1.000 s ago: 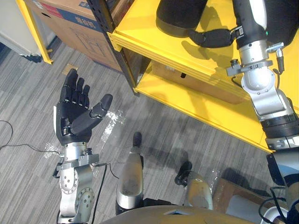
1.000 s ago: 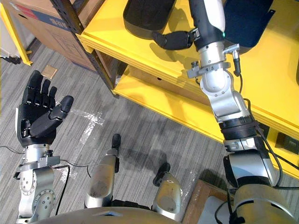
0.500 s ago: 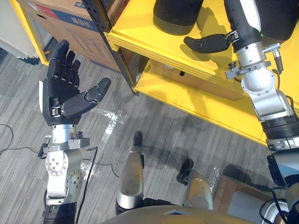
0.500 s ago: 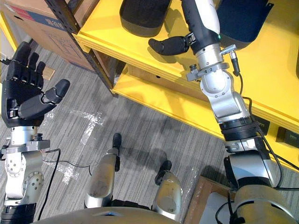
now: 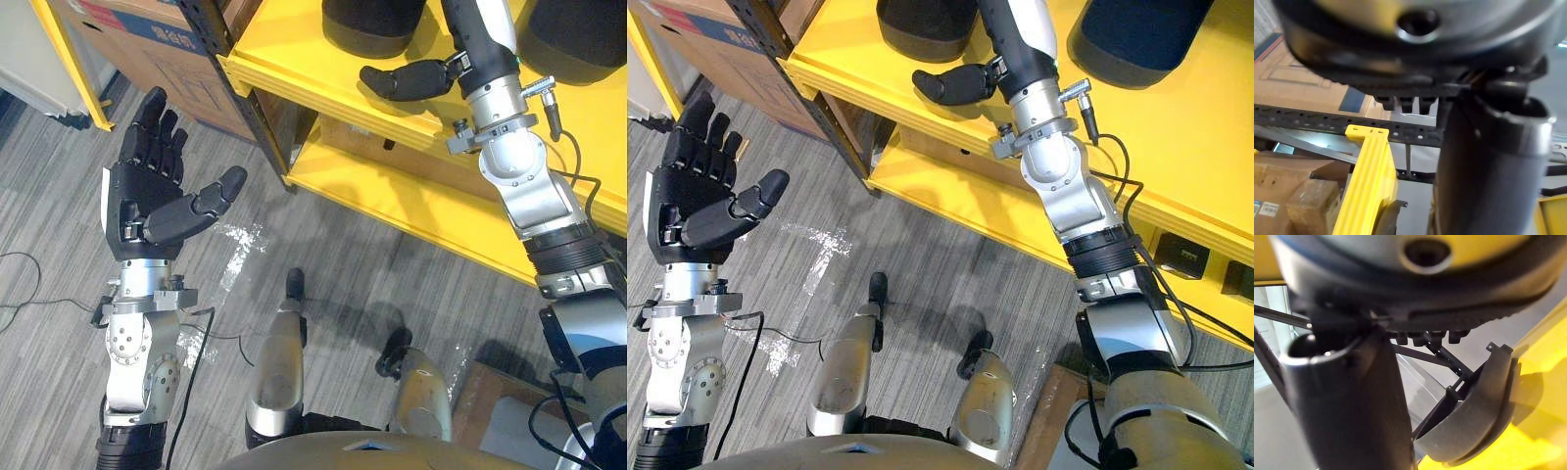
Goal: Walk over and take three plastic housings, then place them on the shelf
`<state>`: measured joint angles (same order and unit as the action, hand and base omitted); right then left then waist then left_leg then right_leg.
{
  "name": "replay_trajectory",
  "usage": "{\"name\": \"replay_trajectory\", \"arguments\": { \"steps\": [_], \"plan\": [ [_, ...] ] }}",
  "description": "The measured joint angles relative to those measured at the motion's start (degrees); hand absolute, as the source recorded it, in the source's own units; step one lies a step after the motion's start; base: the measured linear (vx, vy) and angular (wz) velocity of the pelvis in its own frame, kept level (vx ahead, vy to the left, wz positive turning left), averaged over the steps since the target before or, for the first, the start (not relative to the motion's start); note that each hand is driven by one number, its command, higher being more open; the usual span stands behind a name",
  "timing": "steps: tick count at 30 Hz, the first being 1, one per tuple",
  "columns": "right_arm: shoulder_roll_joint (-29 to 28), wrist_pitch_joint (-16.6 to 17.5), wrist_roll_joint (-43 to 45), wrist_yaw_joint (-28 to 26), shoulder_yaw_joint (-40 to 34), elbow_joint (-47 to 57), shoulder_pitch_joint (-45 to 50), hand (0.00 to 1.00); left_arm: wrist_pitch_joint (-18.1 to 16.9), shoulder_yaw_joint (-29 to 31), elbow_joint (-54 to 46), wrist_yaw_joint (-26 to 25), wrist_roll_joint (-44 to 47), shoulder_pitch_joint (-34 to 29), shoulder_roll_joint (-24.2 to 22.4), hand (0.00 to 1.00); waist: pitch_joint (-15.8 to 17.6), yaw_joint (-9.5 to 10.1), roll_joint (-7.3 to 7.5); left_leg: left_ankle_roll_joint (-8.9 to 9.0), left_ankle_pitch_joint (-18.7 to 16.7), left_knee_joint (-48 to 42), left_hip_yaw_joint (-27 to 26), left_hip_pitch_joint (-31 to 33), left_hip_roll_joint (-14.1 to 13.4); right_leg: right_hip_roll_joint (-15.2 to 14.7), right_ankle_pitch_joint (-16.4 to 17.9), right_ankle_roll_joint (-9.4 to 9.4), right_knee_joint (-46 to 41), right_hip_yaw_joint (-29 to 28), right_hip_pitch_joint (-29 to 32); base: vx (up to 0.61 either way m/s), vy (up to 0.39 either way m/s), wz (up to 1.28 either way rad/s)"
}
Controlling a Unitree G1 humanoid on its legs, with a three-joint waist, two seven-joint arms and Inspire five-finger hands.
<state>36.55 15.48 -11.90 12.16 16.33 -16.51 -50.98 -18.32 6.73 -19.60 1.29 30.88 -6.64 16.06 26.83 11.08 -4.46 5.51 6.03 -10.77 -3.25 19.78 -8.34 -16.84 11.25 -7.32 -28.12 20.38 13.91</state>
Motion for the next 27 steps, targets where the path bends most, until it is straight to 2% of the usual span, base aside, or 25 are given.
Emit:
{"name": "replay_trajectory", "arguments": {
  "steps": [4, 8, 16, 18, 22, 27],
  "plan": [
    [-1.4, 0.1, -1.2, 2.1, 0.5, -1.6, -1.0, 1.00, 0.0, -1.2, 0.0, -0.2, 0.1, -0.2, -0.5, 1.00, 0.0, 0.06, -0.04, 0.21, 0.3, 0.0, 0.4, 0.7, 0.1, -0.3, 0.9, 0.19, -1.5, 0.1, 1.1, -0.01, -0.041, 0.06],
    [-1.5, 0.1, -1.5, 4.9, 1.3, -4.0, -2.9, 1.00, 0.0, -2.4, 0.4, -0.2, 0.2, -0.5, -0.9, 1.00, 0.3, -0.12, -0.71, 0.27, 0.6, 0.0, 0.9, 0.8, 0.6, -1.0, 1.6, 0.25, -2.9, 0.6, 1.3, 0.00, -0.034, 0.08],
    [-2.1, -0.2, -8.3, 11.5, 2.3, -7.9, -6.0, 1.00, 0.0, -3.8, 0.7, -0.3, 0.4, -1.9, -2.8, 1.00, 0.4, -0.20, -1.04, 0.27, 0.7, 0.0, 1.4, 0.8, 1.0, -1.6, 2.3, 0.30, -3.9, 1.0, 1.3, 0.00, -0.012, 0.03],
    [-2.7, -0.5, -9.8, 12.7, 2.4, -8.5, -6.4, 1.00, 0.0, -4.4, 0.7, -0.3, 0.4, -2.6, -2.8, 1.00, 0.3, -0.19, -1.33, 0.28, 0.7, 0.0, 1.4, 0.8, 1.0, -1.6, 2.4, 0.26, -3.9, 1.1, 1.3, 0.00, -0.011, 0.02],
    [-2.7, -0.7, -10.4, 13.7, 4.2, -10.3, -7.7, 1.00, 0.0, -5.4, 1.3, -0.4, 0.4, -3.0, -3.0, 1.00, 0.2, -0.21, -2.91, 0.21, 0.7, 0.0, 1.6, 0.8, 1.3, -1.9, 2.5, 0.17, -4.2, 1.3, 1.2, 0.00, -0.010, 0.03],
    [-2.6, -1.1, -12.2, 13.7, 7.5, -11.3, -9.1, 1.00, 0.0, -5.8, 1.3, -0.4, 0.5, -3.1, -3.2, 1.00, 0.3, -0.08, -3.75, 0.27, 0.8, 0.0, 2.1, 0.8, 1.4, -2.1, 2.9, 0.23, -4.7, 1.6, 1.1, 0.00, -0.022, 0.04]
  ]
}}
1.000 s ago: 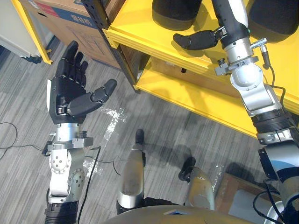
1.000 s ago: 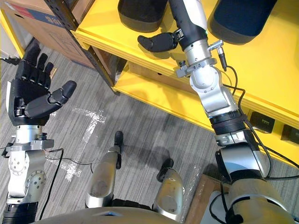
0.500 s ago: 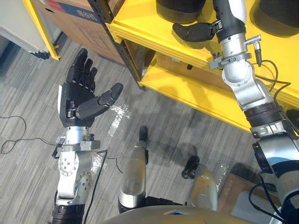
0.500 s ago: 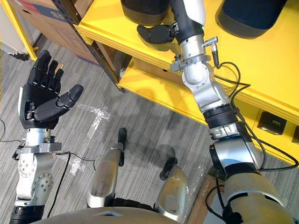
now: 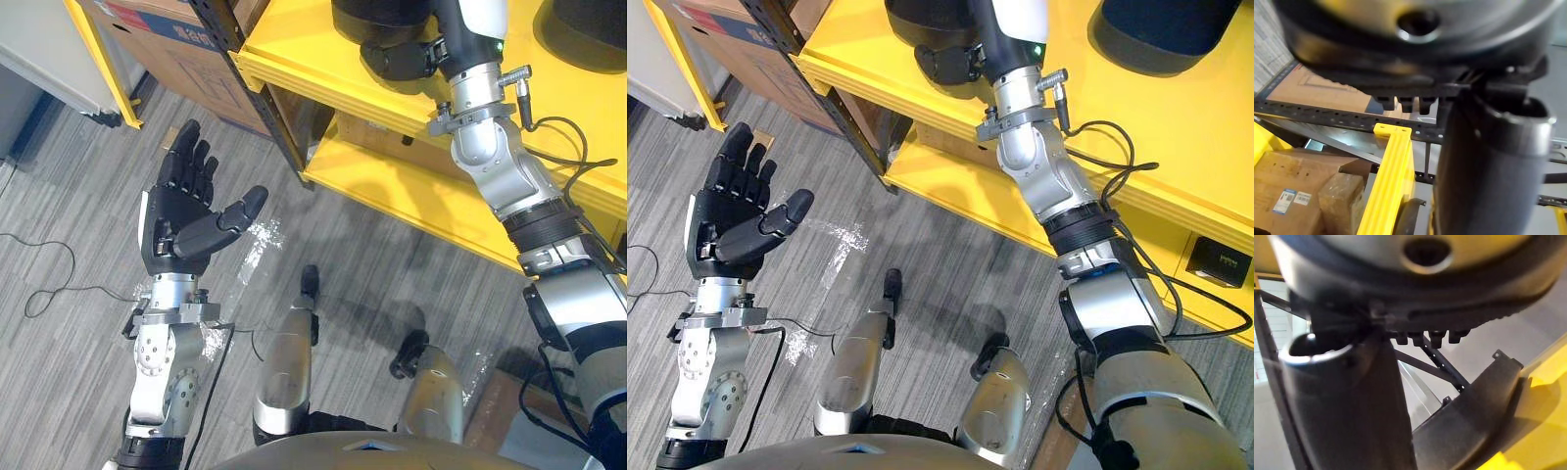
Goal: Walk over and take three plastic housings, then place them on the shelf
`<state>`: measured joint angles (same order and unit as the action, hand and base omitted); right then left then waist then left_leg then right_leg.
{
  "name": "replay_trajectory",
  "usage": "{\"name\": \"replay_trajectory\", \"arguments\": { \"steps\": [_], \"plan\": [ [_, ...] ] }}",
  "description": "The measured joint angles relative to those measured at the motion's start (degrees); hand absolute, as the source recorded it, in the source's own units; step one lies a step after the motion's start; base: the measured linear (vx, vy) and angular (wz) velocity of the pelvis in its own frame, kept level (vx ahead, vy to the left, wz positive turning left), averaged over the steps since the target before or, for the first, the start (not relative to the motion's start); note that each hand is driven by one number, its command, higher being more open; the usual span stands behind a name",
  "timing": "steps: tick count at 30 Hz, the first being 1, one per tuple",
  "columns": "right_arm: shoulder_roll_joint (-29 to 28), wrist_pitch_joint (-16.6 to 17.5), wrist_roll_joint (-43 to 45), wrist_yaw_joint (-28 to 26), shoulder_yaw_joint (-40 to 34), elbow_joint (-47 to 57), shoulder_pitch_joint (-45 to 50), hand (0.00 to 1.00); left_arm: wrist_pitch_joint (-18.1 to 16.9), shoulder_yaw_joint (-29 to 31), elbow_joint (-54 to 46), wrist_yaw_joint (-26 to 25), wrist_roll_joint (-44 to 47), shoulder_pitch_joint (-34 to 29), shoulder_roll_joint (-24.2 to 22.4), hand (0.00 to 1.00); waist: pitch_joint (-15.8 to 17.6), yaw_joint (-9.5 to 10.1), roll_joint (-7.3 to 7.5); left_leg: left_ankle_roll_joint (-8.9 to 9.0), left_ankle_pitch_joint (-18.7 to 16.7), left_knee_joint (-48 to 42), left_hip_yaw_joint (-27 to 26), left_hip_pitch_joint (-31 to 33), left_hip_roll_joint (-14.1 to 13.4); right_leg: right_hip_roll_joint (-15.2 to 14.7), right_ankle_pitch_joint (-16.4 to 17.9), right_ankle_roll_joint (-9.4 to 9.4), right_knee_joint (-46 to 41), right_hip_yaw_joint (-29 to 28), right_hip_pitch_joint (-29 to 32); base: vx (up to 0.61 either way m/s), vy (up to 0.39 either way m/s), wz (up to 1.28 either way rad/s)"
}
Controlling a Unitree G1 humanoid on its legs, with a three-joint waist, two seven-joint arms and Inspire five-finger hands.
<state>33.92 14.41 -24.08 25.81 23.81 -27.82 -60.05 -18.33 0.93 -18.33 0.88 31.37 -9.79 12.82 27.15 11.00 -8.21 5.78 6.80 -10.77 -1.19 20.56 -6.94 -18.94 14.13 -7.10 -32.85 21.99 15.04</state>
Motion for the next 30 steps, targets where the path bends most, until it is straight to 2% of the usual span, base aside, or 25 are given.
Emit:
{"name": "replay_trajectory", "arguments": {
  "steps": [9, 12, 20, 30],
  "plan": [
    [0.0, 0.0, -0.4, 0.0, 2.8, -3.3, -1.8, 1.00, 0.0, -0.8, 0.0, 0.1, 0.0, -0.9, -0.1, 1.00, 0.0, 0.19, -0.30, -0.05, 0.0, 0.1, 0.1, 0.0, 0.4, -0.4, 0.1, -0.13, -0.1, 0.1, -0.1, 0.00, 0.000, 0.00],
    [0.0, -0.4, -1.6, 1.7, 4.0, -4.6, -3.1, 1.00, 0.0, -1.3, 0.0, 0.1, 0.0, -1.3, -0.1, 1.00, 0.0, 0.27, -0.42, -0.05, 0.0, 0.1, 0.2, 0.0, 0.4, -0.4, 0.1, -0.13, -0.1, 0.1, 0.0, 0.00, 0.000, 0.00],
    [-0.1, -5.5, -7.8, 6.7, 6.2, -8.0, -7.5, 1.00, 0.0, -4.1, 0.1, 0.6, 0.0, -0.9, -0.1, 1.00, -0.1, 1.41, -1.83, -0.11, 0.4, 0.2, 0.9, 0.8, 0.5, -0.4, 0.1, -0.12, -0.1, 1.0, 0.1, 0.00, -0.008, 0.04],
    [-0.4, -8.6, -8.9, 9.8, 9.5, -11.0, -10.8, 1.00, 0.0, -5.7, 0.5, 0.7, 1.9, -0.8, -0.1, 1.00, 0.0, 1.76, -1.97, -0.07, 1.2, 1.2, 1.6, 0.8, 0.6, -0.5, 0.3, 0.09, -0.4, 1.8, 0.2, 0.00, -0.010, 0.03]
  ]
}}
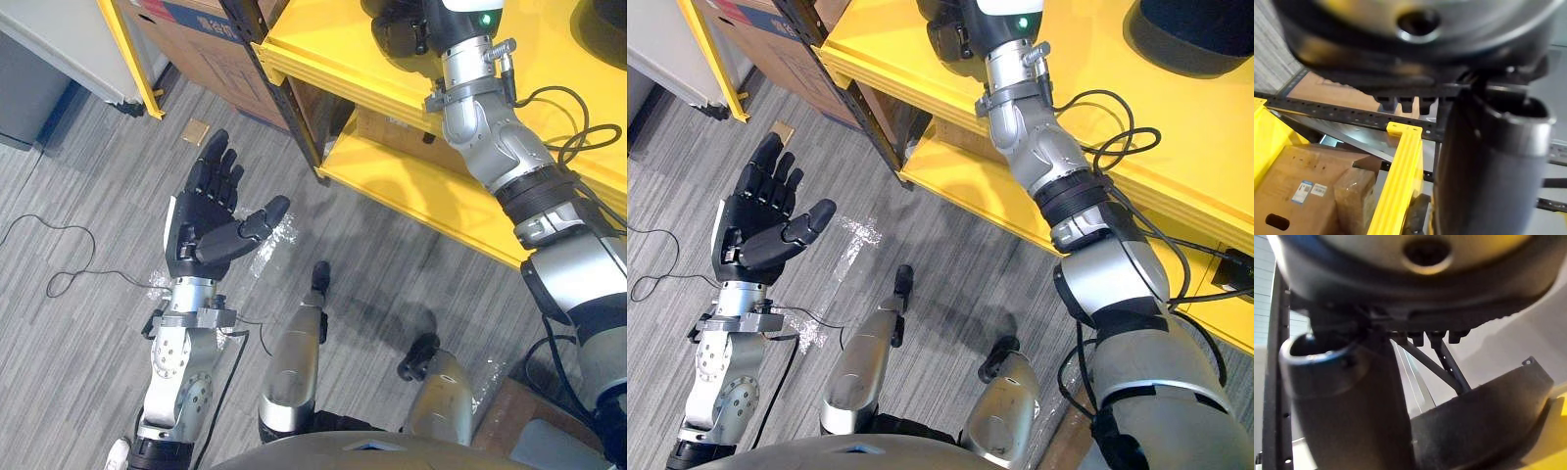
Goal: Walk over and take three plastic housings, then place them on the shelf
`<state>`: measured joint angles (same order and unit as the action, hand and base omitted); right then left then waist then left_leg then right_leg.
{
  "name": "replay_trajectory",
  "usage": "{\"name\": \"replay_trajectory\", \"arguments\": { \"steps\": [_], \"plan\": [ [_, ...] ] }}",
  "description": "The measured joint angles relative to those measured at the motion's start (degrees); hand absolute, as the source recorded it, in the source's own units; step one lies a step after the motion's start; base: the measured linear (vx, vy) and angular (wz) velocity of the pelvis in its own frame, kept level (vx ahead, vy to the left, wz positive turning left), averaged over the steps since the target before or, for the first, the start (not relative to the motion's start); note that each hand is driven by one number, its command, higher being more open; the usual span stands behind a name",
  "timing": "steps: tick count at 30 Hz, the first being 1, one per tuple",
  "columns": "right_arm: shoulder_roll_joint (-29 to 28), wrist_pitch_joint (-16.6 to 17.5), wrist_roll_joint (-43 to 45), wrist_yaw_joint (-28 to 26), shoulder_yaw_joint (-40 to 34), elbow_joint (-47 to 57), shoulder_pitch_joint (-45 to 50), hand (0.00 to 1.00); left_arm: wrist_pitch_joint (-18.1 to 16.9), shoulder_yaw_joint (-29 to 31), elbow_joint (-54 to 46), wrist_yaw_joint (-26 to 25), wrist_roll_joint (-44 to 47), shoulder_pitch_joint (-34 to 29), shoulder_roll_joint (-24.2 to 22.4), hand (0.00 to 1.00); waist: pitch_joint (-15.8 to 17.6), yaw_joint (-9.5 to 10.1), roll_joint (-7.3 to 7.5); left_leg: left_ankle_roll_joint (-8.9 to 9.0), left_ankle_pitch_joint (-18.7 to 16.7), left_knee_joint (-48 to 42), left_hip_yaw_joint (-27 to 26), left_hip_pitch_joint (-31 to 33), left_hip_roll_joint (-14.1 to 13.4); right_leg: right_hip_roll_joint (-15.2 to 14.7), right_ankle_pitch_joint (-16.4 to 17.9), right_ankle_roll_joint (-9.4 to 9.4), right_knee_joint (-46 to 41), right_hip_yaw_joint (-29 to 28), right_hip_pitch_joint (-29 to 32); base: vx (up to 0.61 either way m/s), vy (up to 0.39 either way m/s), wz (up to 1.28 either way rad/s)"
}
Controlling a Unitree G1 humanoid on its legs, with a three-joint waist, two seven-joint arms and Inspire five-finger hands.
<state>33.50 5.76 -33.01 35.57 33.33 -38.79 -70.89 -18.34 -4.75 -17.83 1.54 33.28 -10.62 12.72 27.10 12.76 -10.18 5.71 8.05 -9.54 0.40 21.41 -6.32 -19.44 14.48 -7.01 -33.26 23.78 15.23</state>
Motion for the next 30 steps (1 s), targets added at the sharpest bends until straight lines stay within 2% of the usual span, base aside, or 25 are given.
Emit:
{"name": "replay_trajectory", "arguments": {
  "steps": [9, 21, 30],
  "plan": [
    [-0.2, -0.4, 0.0, 0.6, 2.2, -3.6, -3.5, 1.00, 0.0, -2.0, 4.0, 1.2, 0.3, 0.0, 0.6, 1.00, -0.1, 1.30, -0.27, 0.68, 0.8, 0.8, 0.3, 0.1, 0.0, -0.4, 1.1, 0.18, -2.1, -0.3, 1.2, 0.00, -0.032, 0.01],
    [-0.1, -6.0, -0.4, 2.5, 7.9, -11.2, -9.1, 1.00, 0.0, -3.5, 4.5, 1.8, 0.9, -0.1, 1.8, 1.00, -0.1, 2.72, -0.29, 0.93, 1.2, 1.2, 0.5, 0.2, 0.0, -0.4, 1.2, 0.24, -2.3, -0.3, 1.5, 0.00, -0.005, 0.00],
    [-0.1, -7.7, -0.3, 2.4, 11.5, -14.6, -13.0, 1.00, 0.0, -3.6, 5.6, 1.8, 3.0, -0.3, 1.9, 1.00, -0.1, 3.08, -0.37, 1.17, 1.7, 1.8, 1.5, 0.8, -0.1, -0.3, 1.3, 0.54, -2.3, 0.8, 1.7, 0.01, -0.024, 0.04]
  ]
}}
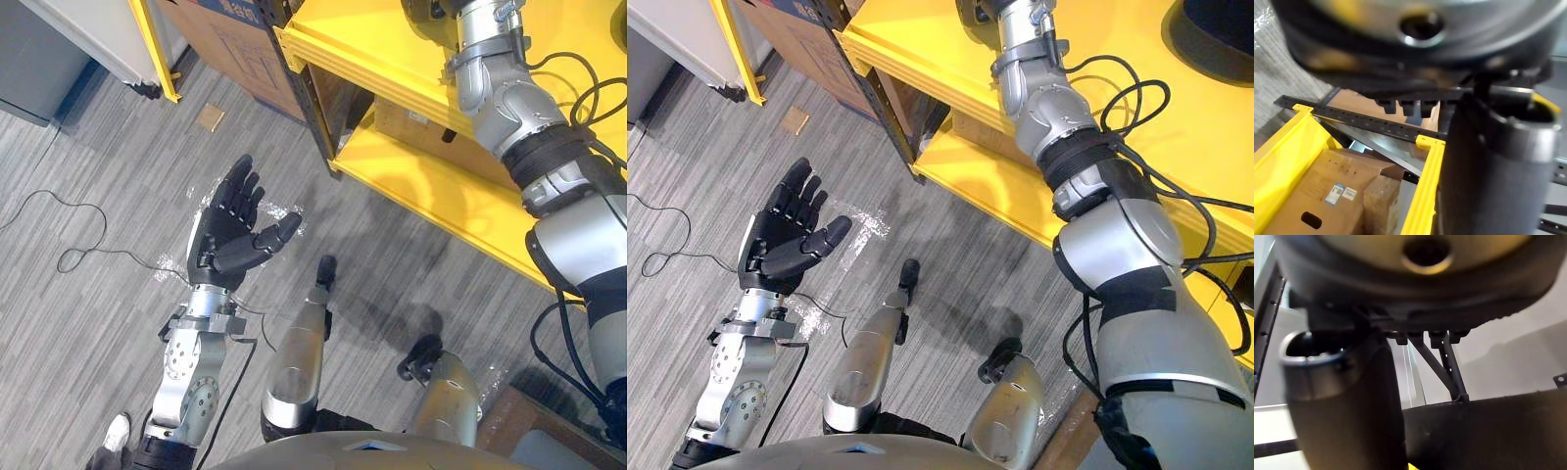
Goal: Walk over and take three plastic housings, then place them on the shelf
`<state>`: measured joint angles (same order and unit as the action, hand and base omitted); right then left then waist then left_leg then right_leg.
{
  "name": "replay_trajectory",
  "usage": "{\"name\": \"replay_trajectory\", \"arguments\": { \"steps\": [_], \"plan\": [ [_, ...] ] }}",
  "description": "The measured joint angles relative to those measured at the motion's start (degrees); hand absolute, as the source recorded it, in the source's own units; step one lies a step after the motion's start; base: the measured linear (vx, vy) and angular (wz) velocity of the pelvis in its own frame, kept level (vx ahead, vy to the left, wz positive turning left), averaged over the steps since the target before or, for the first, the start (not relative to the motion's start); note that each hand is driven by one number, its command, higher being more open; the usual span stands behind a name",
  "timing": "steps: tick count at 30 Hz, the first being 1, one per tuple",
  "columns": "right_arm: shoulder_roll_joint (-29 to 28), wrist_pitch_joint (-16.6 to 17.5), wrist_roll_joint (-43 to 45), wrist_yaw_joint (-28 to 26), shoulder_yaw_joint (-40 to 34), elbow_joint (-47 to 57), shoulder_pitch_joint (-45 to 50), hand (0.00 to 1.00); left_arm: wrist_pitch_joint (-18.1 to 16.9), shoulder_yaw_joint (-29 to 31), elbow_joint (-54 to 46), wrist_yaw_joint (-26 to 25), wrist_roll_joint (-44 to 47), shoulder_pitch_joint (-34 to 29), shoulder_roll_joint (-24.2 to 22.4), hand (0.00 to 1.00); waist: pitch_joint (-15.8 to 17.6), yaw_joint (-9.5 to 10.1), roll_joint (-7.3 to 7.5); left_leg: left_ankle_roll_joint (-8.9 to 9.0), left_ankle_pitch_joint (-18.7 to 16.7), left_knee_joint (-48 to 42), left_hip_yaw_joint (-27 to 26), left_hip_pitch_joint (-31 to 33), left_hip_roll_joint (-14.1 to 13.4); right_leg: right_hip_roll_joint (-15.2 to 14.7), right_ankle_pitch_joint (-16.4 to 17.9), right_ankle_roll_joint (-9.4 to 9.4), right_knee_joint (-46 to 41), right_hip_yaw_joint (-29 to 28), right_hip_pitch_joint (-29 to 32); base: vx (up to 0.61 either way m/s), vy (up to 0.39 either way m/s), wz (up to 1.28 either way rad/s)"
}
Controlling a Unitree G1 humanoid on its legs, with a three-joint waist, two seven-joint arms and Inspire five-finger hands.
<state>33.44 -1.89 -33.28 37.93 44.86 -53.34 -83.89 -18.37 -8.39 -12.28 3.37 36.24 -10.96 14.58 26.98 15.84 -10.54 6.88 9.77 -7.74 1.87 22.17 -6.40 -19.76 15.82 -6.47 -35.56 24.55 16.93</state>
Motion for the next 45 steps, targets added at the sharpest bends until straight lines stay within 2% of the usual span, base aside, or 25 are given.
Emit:
{"name": "replay_trajectory", "arguments": {
  "steps": [3, 7, 9, 13, 16, 19, 22, 24, 26, 27, 28, 31, 33, 37, 41, 43, 45],
  "plan": [
    [0.1, 0.0, 0.0, 0.0, 0.4, -0.9, -0.7, 1.00, 0.0, -0.1, 0.0, 0.1, 0.1, -0.1, 0.0, 1.00, 0.0, 0.25, -0.15, 0.10, 0.1, 0.0, 0.2, 0.3, 0.0, 0.0, 0.0, 0.05, -0.1, 0.3, 0.0, 0.01, -0.029, 0.05],
    [0.5, 0.3, 0.5, 0.2, 2.0, -2.3, -1.6, 1.00, 0.0, -0.2, 0.0, 0.4, 0.1, -0.1, 0.0, 1.00, -0.1, 0.98, -1.38, 0.15, 0.1, 0.0, 0.3, 0.3, 0.0, 0.0, 0.1, 0.09, -0.2, 0.4, 0.1, 0.00, 0.000, 0.00],
    [0.5, 0.4, 0.5, 0.2, 2.5, -2.9, -2.2, 1.00, 0.0, -0.2, 0.0, 0.6, 0.1, -0.1, 0.0, 1.00, -0.2, 1.17, -1.46, 0.20, 0.1, 0.0, 0.3, 0.3, -0.1, 0.1, 0.1, 0.13, -0.2, 0.4, 0.1, 0.01, -0.016, 0.00],
    [0.6, 1.6, 0.5, 0.2, 2.6, -3.2, -2.4, 1.00, 0.0, -0.2, 0.0, 1.6, 0.1, -0.2, 0.0, 1.00, -0.2, 1.24, -1.46, 0.21, 0.2, 0.0, 0.3, 0.2, -0.2, 0.2, 0.1, 0.13, -0.1, 0.4, -0.1, 0.00, -0.008, 0.00],
    [0.6, 3.9, 1.0, 0.2, 2.1, -3.0, -2.1, 1.00, 0.0, -0.2, 0.0, 2.0, 0.1, -0.4, 0.0, 1.00, -0.2, 1.00, -1.46, 0.22, 0.3, 0.3, 0.0, -1.4, -0.4, 0.6, -0.1, -0.09, 0.8, 0.3, -1.6, 0.03, -0.025, -0.06],
    [0.6, 5.4, 1.2, 0.0, -4.3, 5.0, 3.5, 1.00, 0.0, -0.1, -1.1, 2.1, 0.1, -1.5, -0.2, 1.00, -0.3, -0.07, -1.42, 0.03, 0.2, 2.6, -0.6, -5.8, -0.5, 1.4, -0.8, -0.81, 4.5, 0.7, -6.1, 0.03, -0.002, -0.05],
    [0.6, 7.2, 1.2, -0.4, -12.5, 19.0, 13.1, 1.00, 0.0, 0.7, -1.9, 2.5, 0.1, -3.0, -0.7, 1.00, -2.4, -1.29, -1.35, -0.61, -0.1, 4.0, -1.7, -7.1, -0.4, 2.1, -3.1, -1.64, 8.8, 0.7, -8.0, 0.07, 0.057, -0.11],
    [0.6, 7.9, 1.2, -2.2, -17.0, 27.1, 20.7, 1.00, 0.1, 1.9, -1.8, 2.5, 0.1, -3.1, -1.9, 1.00, -2.8, -2.18, -0.88, -0.93, -0.3, 4.3, -2.8, -8.9, -0.1, 2.2, -4.7, -2.39, 11.8, 0.5, -10.4, 0.11, 0.071, -0.15],
    [-0.4, 8.5, 3.5, -5.4, -22.4, 36.7, 32.7, 1.00, 0.1, 3.7, -1.9, 2.5, 0.1, -3.2, -2.9, 1.00, -5.5, -3.30, 0.69, -1.13, -0.4, 5.8, -3.8, -10.7, -0.1, 3.3, -7.0, -3.06, 16.7, 0.5, -13.3, 0.13, 0.040, -0.17],
    [-0.9, 8.5, 4.4, -6.5, -23.8, 39.0, 35.5, 1.00, 0.1, 4.1, -1.8, 2.4, 0.1, -3.2, -3.0, 1.00, -5.8, -3.82, 1.15, -1.13, -0.4, 6.3, -4.1, -11.6, -0.2, 3.5, -7.6, -3.23, 18.0, 0.4, -14.4, 0.11, 0.010, -0.19],
    [-2.6, 8.5, 6.2, -8.6, -27.2, 43.4, 41.4, 1.00, 0.2, 4.9, -1.8, 2.4, 0.1, -3.2, -3.1, 1.00, -7.2, -5.12, 2.35, -1.15, -0.4, 7.6, -4.9, -13.1, -0.2, 4.1, -8.8, -3.52, 21.0, 0.4, -16.4, 0.09, 0.005, -0.20],
    [-4.9, 8.6, 11.9, -12.9, -32.8, 48.0, 49.2, 1.00, 1.6, 5.5, -1.8, 2.1, -0.2, -4.2, -3.4, 1.00, -10.3, -6.67, 4.11, -1.27, -0.5, 9.7, -6.4, -15.4, -0.3, 4.8, -11.0, -3.90, 25.2, 0.0, -18.7, 0.09, 0.007, -0.24],
    [-5.6, 8.6, 17.5, -17.2, -37.2, 51.0, 54.4, 1.00, 3.7, 6.7, -1.7, 2.0, -0.9, -4.7, -3.6, 1.00, -12.5, -7.86, 5.20, -1.46, -0.8, 10.8, -7.9, -17.3, -0.2, 5.1, -12.2, -4.12, 27.7, -1.0, -20.2, 0.06, 0.012, -0.30],
    [-5.7, 9.0, 19.0, -20.2, -41.1, 52.0, 58.0, 1.00, 5.5, 8.9, -1.6, 2.0, -1.0, -5.9, -4.5, 1.00, -14.0, -9.64, 5.49, -1.42, -1.1, 12.3, -9.3, -20.0, -0.3, 5.3, -12.8, -4.16, 29.1, -1.7, -22.1, 0.00, 0.004, -0.17],
    [-6.2, 12.0, 20.4, -21.3, -42.1, 52.5, 61.2, 1.00, 6.3, 10.4, -1.6, 1.9, -1.6, -7.2, -5.5, 1.00, -16.4, -9.67, 5.63, -1.32, -1.1, 12.4, -10.0, -20.6, -0.9, 6.0, -13.4, -3.95, 30.2, -2.5, -22.4, -0.03, -0.007, -0.08],
    [-8.1, 13.3, 20.4, -20.7, -43.3, 54.5, 65.7, 1.00, 6.3, 11.1, -1.6, 1.1, -3.7, -8.1, -6.6, 1.00, -17.7, -9.45, 5.94, -1.28, -1.2, 12.4, -10.0, -20.7, -0.9, 6.1, -13.4, -3.94, 30.4, -2.5, -22.5, 0.00, 0.000, 0.00],
    [-12.4, 14.8, 20.6, -17.8, -45.6, 55.5, 72.0, 1.00, 6.3, 13.1, -1.5, -2.0, -6.0, -9.7, -8.3, 1.00, -19.0, -9.62, 6.28, -1.28, -1.2, 12.4, -10.2, -20.8, -0.9, 6.1, -13.5, -3.95, 30.5, -2.6, -22.5, 0.00, 0.000, 0.00]
  ]
}}
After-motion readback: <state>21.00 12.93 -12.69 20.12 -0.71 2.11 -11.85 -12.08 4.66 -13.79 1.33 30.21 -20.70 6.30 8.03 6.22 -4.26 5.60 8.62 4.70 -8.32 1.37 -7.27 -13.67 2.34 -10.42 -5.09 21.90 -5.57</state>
